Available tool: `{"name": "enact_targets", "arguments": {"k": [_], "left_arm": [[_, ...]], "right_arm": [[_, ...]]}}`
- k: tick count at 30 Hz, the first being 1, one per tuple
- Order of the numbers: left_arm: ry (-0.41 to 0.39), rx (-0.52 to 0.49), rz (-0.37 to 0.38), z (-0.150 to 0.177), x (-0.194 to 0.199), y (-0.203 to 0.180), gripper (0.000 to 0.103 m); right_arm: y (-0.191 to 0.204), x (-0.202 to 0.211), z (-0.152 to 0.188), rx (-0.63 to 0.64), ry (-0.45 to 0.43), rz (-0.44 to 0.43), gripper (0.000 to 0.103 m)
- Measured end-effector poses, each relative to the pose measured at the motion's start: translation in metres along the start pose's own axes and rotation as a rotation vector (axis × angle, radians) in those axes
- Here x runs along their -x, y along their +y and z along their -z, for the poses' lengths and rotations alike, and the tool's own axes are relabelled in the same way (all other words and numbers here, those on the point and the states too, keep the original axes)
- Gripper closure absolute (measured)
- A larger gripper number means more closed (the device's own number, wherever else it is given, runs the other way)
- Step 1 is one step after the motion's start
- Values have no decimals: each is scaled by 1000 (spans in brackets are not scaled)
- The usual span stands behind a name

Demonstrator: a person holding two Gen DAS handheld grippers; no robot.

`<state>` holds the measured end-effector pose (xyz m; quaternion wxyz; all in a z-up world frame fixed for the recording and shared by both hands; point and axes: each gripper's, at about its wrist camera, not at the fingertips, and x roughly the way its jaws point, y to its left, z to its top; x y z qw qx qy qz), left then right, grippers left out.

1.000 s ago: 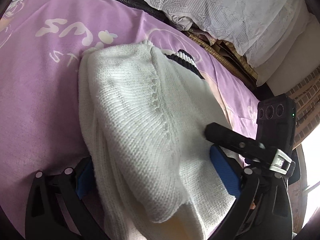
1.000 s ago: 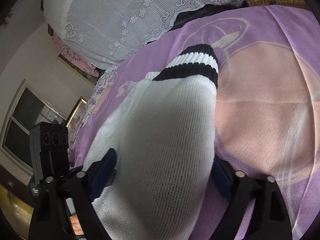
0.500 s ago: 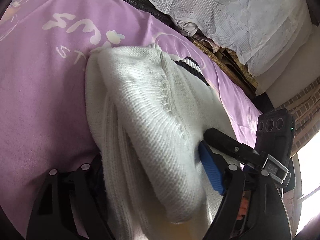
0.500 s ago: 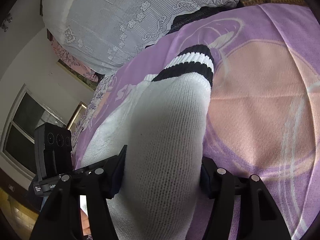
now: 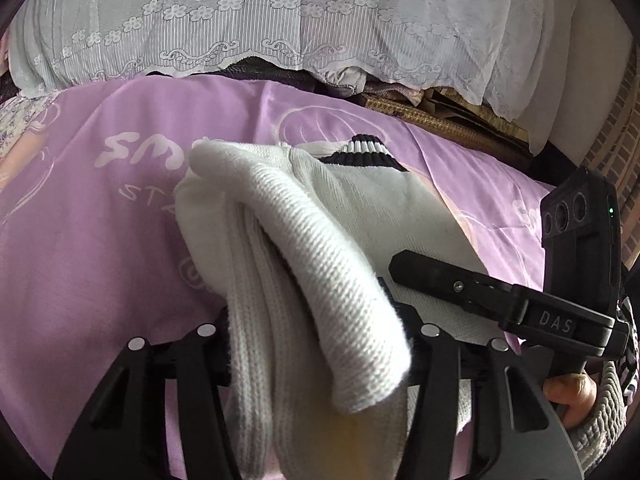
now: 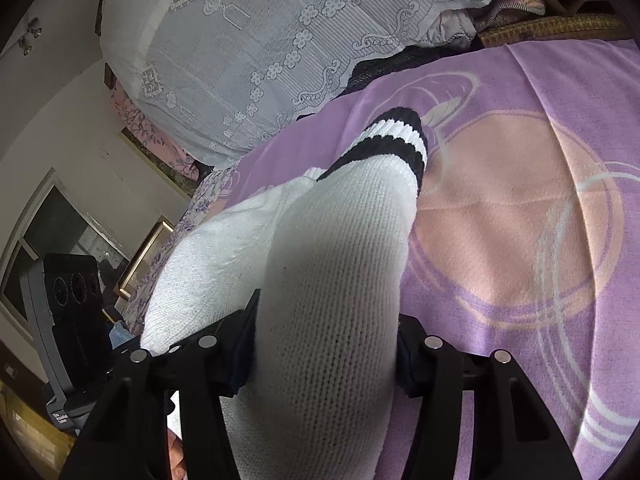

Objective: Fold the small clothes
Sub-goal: 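Close both tools on the folded white sweater and lift it, then carry the lifted sweater with both tools toward the striped garment stack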

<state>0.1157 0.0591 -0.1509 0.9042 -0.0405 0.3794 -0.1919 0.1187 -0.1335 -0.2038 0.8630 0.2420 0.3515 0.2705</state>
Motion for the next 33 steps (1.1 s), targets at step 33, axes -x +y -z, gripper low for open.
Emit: {"name": "enact_targets", "arguments": {"k": [33], "left_arm": [[-75,-237,73,38,56,-105,53]], "right_arm": [[1,133,63,-33,-154,103,47]]}}
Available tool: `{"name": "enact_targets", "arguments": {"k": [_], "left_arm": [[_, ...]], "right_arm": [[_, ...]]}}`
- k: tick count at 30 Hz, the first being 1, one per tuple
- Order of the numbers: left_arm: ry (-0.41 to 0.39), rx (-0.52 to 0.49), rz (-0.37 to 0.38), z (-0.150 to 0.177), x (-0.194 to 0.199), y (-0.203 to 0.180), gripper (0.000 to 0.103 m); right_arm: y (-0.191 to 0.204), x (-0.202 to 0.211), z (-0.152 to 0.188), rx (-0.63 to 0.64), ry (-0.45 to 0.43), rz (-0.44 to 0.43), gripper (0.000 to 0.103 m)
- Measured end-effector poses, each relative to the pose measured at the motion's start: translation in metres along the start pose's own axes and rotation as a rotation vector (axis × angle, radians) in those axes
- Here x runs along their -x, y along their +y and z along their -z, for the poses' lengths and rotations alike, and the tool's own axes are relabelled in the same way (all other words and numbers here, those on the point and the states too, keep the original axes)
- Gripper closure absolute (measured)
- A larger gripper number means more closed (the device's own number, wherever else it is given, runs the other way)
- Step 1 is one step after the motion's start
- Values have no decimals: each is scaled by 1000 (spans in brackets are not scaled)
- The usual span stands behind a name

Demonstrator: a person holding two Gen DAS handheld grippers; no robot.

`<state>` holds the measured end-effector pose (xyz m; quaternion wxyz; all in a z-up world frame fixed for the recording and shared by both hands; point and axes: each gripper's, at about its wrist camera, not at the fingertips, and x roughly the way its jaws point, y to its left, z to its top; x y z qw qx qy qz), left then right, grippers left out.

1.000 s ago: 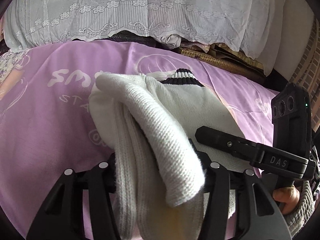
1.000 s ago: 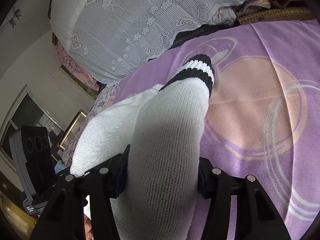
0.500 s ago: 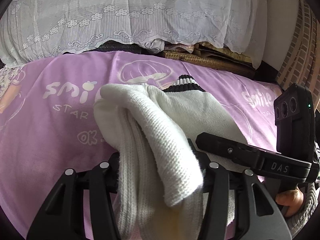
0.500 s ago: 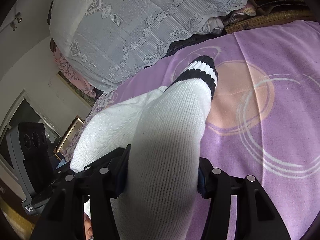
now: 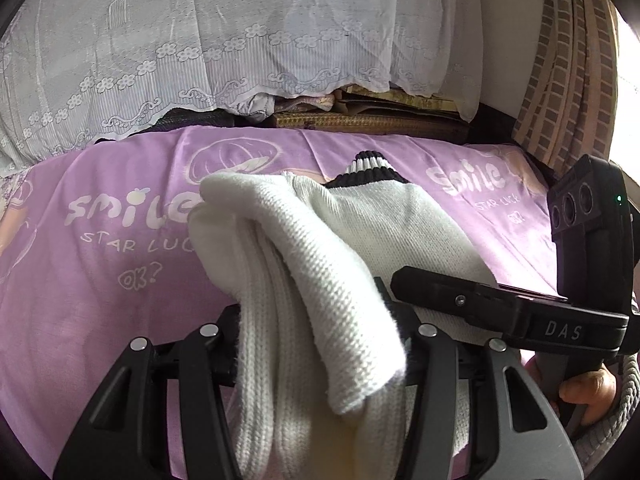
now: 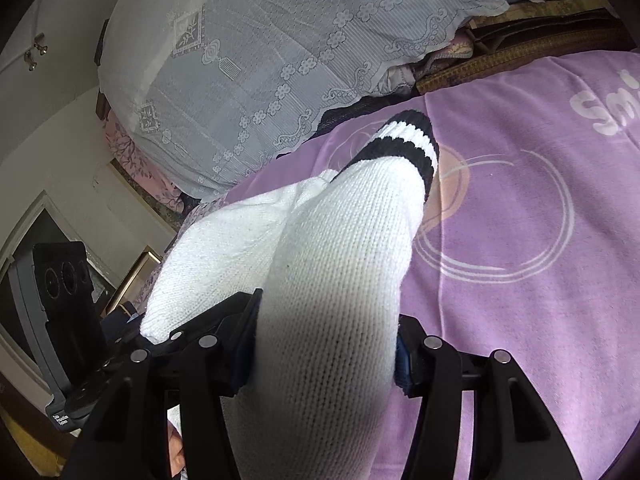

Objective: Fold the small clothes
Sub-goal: 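Carry the lifted sweater with both tools toward the striped garment stack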

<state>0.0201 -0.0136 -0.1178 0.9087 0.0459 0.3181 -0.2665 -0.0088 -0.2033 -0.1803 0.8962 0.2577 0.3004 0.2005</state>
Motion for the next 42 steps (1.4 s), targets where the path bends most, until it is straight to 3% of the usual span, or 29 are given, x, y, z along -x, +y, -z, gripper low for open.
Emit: {"name": "enact_targets", "arguments": {"k": [24,42], "left_arm": [[-38,-161,137,3,29,-116,53],[-79,-318,272,-11,38,-231,53]], "right_arm": [[-26,134,23,17,-147,113,47],[-63,254,37,-16,-325,238,48]]}}
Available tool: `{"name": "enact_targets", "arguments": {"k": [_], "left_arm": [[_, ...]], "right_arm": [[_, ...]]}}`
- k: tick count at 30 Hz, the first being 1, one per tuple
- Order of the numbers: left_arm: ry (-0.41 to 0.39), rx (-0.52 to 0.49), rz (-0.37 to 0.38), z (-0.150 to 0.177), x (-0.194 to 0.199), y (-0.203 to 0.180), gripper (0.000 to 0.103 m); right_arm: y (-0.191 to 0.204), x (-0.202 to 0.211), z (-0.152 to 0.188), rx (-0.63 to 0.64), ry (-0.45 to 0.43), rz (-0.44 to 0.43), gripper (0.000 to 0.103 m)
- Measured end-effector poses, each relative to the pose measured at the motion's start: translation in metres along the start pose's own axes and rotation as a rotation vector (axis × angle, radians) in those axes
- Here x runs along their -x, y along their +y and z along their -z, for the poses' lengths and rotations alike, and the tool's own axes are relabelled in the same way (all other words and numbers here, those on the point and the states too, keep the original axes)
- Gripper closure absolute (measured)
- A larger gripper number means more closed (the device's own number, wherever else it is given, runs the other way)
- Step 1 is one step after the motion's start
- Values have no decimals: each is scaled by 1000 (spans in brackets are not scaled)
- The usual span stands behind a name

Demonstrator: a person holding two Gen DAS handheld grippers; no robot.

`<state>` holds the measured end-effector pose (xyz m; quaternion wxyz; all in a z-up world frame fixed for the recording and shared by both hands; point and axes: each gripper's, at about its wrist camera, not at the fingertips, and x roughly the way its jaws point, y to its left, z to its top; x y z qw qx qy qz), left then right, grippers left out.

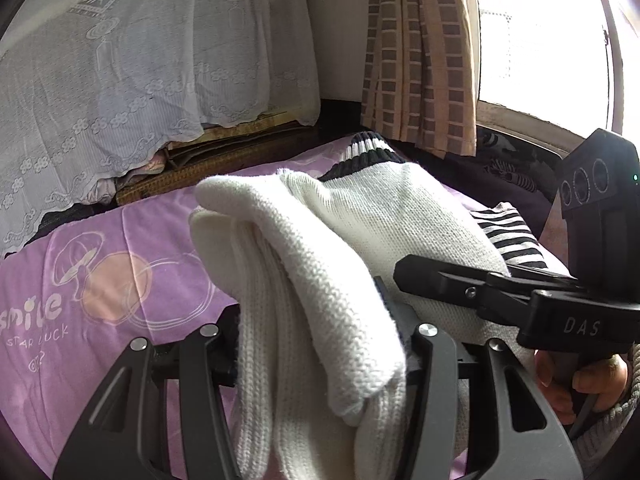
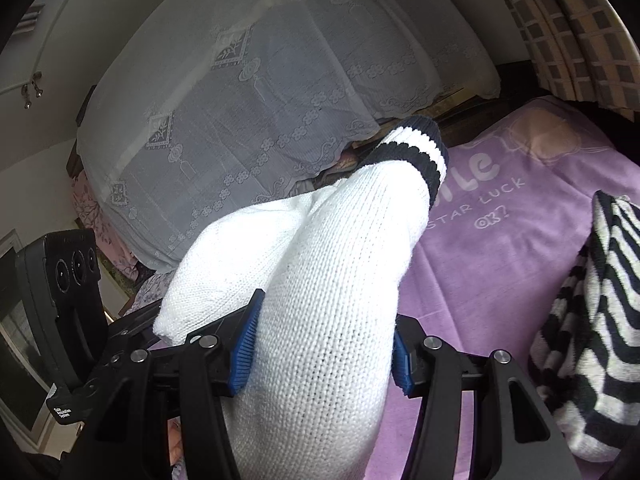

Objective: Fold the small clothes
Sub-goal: 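Carry the lifted sweater with both tools toward the striped garment stack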

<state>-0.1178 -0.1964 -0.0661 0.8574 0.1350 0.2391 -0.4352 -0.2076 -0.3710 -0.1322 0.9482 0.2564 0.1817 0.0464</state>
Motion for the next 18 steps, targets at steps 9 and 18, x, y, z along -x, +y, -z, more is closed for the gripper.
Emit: {"name": "enact_targets", "arguments": {"k": [9,18], "left_arm": [[-29,-88,82,-28,-15,-54,53],[-52,-168,173,-59,-29,-112,53]], "right_arm": [[-31,58,-13,-12,-93,88,48],[-66,111,-33,-32,-174,180,48]]}}
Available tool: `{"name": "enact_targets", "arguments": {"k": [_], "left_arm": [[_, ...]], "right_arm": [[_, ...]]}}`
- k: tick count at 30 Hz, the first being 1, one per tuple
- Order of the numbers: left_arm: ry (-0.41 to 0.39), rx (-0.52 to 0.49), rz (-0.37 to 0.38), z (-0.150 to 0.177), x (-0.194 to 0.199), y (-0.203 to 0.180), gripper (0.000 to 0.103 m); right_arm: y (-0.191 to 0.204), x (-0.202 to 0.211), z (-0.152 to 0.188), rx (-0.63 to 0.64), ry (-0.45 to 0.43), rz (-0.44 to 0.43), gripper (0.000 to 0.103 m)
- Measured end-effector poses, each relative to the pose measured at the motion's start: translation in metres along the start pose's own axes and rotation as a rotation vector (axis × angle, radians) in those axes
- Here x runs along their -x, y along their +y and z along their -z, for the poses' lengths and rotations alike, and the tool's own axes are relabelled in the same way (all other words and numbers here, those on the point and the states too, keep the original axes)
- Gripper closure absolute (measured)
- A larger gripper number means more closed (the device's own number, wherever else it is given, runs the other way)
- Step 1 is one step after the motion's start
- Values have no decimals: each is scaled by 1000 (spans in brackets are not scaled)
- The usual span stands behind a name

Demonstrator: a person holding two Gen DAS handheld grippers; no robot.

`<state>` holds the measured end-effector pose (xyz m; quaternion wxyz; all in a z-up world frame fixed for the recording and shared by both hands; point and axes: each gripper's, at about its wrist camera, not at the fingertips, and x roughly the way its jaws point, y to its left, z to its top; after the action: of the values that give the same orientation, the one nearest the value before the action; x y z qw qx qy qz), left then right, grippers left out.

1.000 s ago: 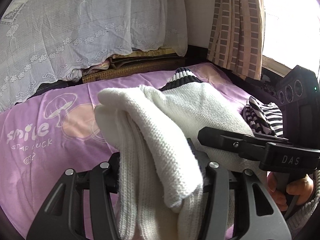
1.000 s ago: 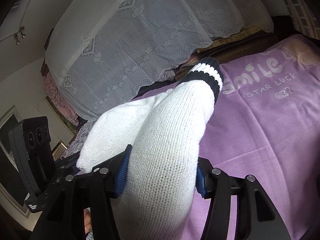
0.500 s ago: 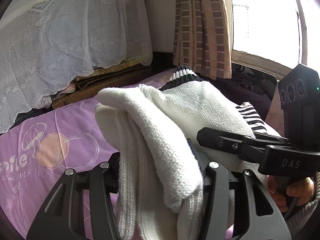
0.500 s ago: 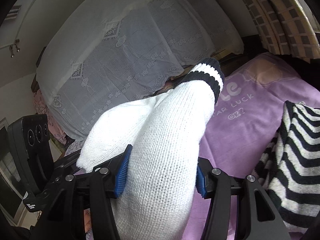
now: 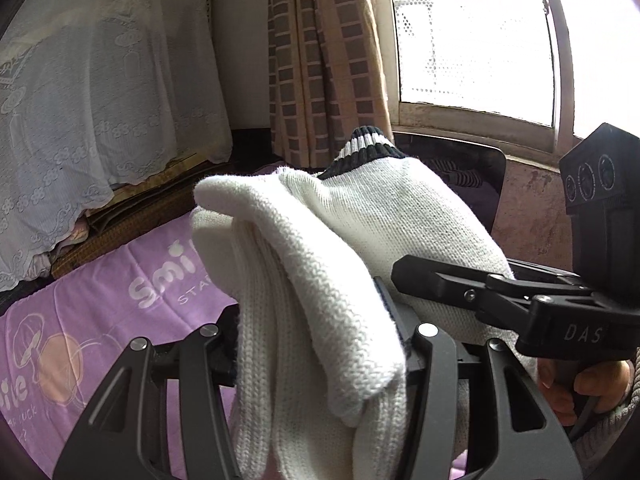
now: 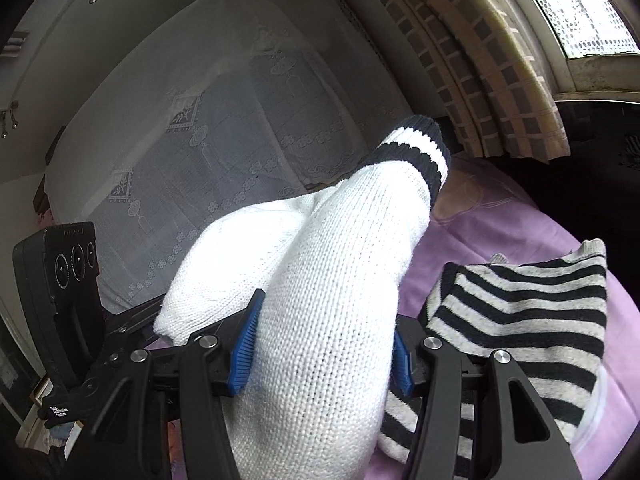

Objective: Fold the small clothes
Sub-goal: 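Carry the lifted sweater with both tools toward the striped garment stack, then lower the sweater onto the striped stack and open both tools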

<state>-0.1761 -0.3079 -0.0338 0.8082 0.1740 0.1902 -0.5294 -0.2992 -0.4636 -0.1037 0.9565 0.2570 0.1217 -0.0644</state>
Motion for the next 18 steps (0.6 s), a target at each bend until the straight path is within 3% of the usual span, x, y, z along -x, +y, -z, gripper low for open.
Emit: {"name": "enact_targets", "arguments": {"k": [12,16,18], "left_arm": [[48,-18,132,-36,-60,-51,52],[128,-22,144,-20,-96,-57,48],[231,-9,147,0,-125,-56,47]], "right_arm": [[-70,29,-27,-57,-34,135,48],[-100,17,-11,-122,10,180,48],[-124,-2,6,-189,91,213,47]]}}
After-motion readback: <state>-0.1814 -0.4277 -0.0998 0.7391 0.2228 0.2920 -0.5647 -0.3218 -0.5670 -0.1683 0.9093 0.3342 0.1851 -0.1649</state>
